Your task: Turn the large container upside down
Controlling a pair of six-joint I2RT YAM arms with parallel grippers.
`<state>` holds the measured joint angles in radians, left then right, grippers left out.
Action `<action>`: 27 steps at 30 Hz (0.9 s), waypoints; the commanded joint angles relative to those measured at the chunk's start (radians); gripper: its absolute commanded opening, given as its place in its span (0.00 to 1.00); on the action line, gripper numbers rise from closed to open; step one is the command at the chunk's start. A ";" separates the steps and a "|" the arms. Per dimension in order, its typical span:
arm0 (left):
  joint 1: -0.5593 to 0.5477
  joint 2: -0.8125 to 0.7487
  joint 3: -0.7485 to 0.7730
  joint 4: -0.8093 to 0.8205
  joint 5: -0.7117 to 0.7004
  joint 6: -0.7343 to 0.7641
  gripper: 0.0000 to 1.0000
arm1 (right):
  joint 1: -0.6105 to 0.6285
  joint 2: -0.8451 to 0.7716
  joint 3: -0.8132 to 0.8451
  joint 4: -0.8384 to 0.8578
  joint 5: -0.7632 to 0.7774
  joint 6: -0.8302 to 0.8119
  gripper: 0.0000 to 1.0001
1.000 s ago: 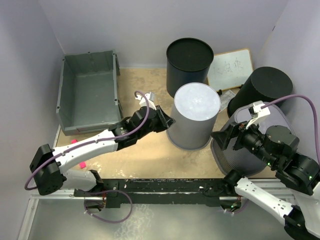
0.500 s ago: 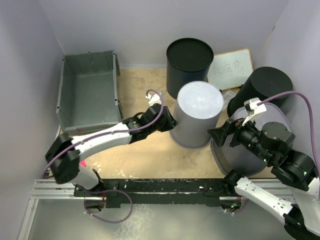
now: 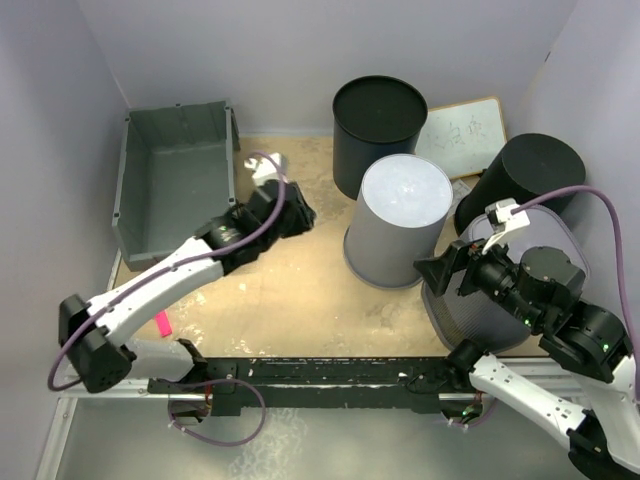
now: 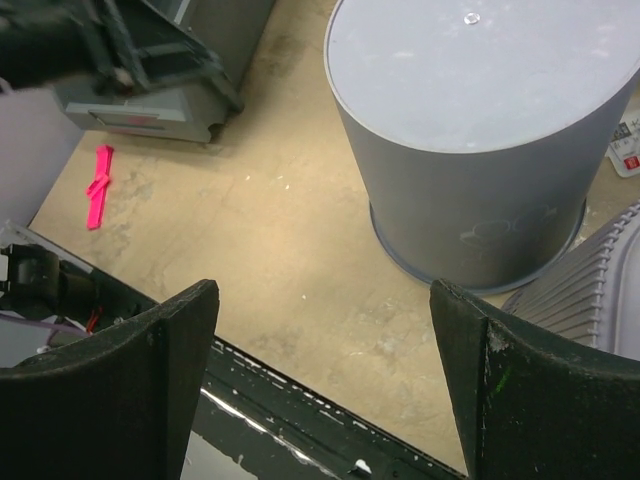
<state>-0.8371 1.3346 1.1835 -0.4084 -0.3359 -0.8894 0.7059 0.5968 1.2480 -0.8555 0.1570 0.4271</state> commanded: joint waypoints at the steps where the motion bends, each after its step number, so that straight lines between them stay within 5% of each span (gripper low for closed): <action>1: 0.057 -0.116 0.136 -0.254 -0.250 0.106 0.47 | 0.000 0.023 -0.005 0.087 -0.012 0.000 0.88; 3: 0.090 -0.128 0.184 -0.355 -0.352 0.118 0.66 | 0.001 0.031 -0.009 0.106 -0.018 -0.003 0.88; 5: 0.141 -0.118 0.218 -0.421 -0.402 0.155 0.71 | 0.001 0.039 -0.014 0.118 -0.027 -0.005 0.88; 9: 0.301 -0.032 0.240 -0.477 -0.346 0.217 0.71 | 0.001 0.039 -0.022 0.131 -0.042 -0.003 0.88; 16: 0.474 0.117 0.249 -0.348 -0.176 0.276 0.71 | 0.000 0.020 -0.003 0.104 -0.036 0.018 0.88; 23: 0.518 0.287 0.293 -0.252 -0.131 0.385 0.69 | 0.001 0.015 -0.007 0.095 -0.028 0.029 0.88; 27: 0.524 0.395 0.376 -0.277 -0.113 0.444 0.58 | 0.000 0.013 -0.011 0.095 -0.037 0.040 0.88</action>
<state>-0.3210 1.6604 1.4639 -0.7216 -0.4854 -0.5392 0.7059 0.6140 1.2255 -0.7876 0.1310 0.4469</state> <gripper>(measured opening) 0.631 0.882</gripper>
